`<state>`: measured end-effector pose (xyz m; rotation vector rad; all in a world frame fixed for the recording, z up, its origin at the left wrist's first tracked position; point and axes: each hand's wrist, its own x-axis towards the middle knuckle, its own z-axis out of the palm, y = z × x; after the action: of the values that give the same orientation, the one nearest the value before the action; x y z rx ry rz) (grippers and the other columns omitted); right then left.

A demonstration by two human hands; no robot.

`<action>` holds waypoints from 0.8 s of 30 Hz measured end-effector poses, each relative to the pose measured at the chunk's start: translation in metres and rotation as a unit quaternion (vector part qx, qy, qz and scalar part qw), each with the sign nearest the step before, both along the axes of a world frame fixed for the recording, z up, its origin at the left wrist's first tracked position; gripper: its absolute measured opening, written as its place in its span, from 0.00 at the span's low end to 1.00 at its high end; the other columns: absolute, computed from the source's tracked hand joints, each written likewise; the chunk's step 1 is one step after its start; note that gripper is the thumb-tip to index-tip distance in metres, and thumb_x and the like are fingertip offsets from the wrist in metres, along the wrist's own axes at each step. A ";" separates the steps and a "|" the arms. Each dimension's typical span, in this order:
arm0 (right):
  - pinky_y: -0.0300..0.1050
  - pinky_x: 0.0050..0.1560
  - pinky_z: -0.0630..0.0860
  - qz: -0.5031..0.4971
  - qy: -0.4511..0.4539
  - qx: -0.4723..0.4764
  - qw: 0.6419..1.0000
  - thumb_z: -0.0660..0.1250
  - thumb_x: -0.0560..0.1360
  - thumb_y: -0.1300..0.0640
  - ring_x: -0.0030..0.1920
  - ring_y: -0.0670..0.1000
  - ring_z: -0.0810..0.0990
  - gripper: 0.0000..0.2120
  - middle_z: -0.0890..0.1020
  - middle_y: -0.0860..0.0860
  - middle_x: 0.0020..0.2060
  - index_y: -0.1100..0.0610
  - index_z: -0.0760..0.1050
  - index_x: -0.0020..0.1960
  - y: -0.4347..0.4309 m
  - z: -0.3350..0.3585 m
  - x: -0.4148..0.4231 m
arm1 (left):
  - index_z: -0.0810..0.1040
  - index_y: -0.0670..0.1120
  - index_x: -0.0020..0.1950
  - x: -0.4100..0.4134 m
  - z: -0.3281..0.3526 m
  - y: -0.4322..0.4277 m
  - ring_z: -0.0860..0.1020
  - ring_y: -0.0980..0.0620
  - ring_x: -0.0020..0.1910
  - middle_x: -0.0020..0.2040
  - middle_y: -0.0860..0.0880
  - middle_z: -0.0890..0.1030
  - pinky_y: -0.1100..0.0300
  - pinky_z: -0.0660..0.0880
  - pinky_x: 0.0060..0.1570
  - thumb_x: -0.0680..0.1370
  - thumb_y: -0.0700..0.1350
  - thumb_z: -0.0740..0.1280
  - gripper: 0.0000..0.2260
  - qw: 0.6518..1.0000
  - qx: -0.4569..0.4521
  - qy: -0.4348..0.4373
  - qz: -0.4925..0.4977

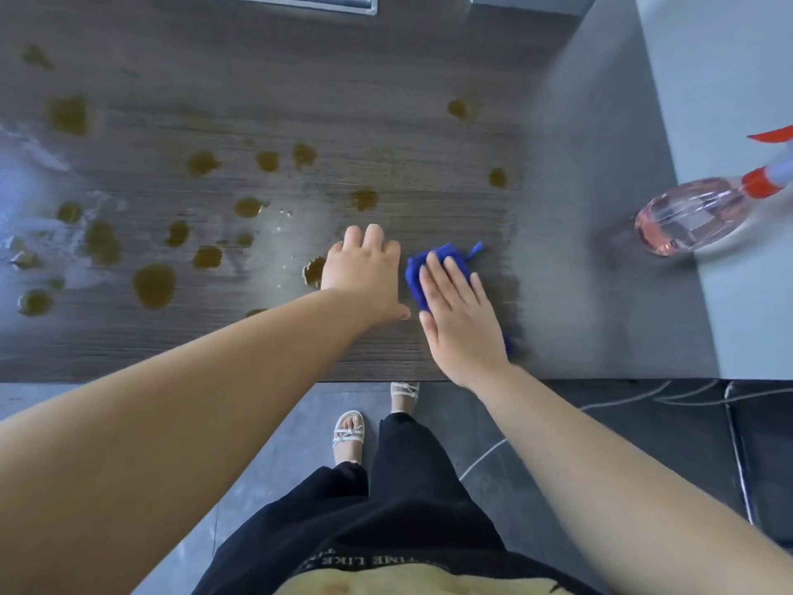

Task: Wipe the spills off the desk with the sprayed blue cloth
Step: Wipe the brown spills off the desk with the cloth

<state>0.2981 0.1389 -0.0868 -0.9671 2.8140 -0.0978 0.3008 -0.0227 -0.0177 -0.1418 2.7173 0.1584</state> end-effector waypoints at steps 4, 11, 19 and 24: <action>0.60 0.69 0.62 -0.016 0.001 0.018 1.000 0.50 0.77 0.52 0.72 0.58 0.64 0.26 0.64 0.56 0.73 0.61 0.62 0.73 0.057 0.003 -0.047 | 0.59 0.49 0.74 -0.029 0.003 0.005 0.58 0.44 0.70 0.71 0.46 0.59 0.52 0.60 0.68 0.68 0.65 0.70 0.42 1.000 0.022 -0.005 -0.015; 0.54 0.74 0.44 -0.231 -0.015 0.009 0.973 0.50 0.82 0.51 0.77 0.54 0.45 0.28 0.47 0.53 0.77 0.58 0.45 0.77 -0.001 0.006 -0.116 | 0.55 0.51 0.76 -0.068 0.002 -0.002 0.52 0.44 0.73 0.74 0.47 0.54 0.50 0.55 0.71 0.63 0.67 0.72 0.49 0.999 0.006 -0.025 0.034; 0.59 0.71 0.59 -0.027 -0.003 0.012 1.000 0.50 0.79 0.52 0.74 0.57 0.59 0.26 0.59 0.55 0.75 0.60 0.58 0.75 0.063 0.005 -0.154 | 0.48 0.54 0.77 -0.097 -0.004 -0.020 0.49 0.42 0.74 0.75 0.46 0.49 0.47 0.53 0.72 0.58 0.71 0.72 0.56 0.997 -0.024 -0.048 0.063; 0.54 0.75 0.44 -0.212 -0.011 0.016 0.977 0.49 0.82 0.50 0.77 0.54 0.45 0.28 0.46 0.53 0.77 0.58 0.45 0.77 0.001 0.004 -0.178 | 0.47 0.54 0.77 -0.097 -0.013 -0.022 0.50 0.41 0.74 0.76 0.47 0.49 0.45 0.56 0.71 0.58 0.70 0.73 0.57 0.993 -0.016 -0.082 0.081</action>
<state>0.1200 0.1402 -0.0825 -0.3407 2.9420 -0.1126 0.2040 -0.0447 -0.0305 -0.3675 2.5449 0.1439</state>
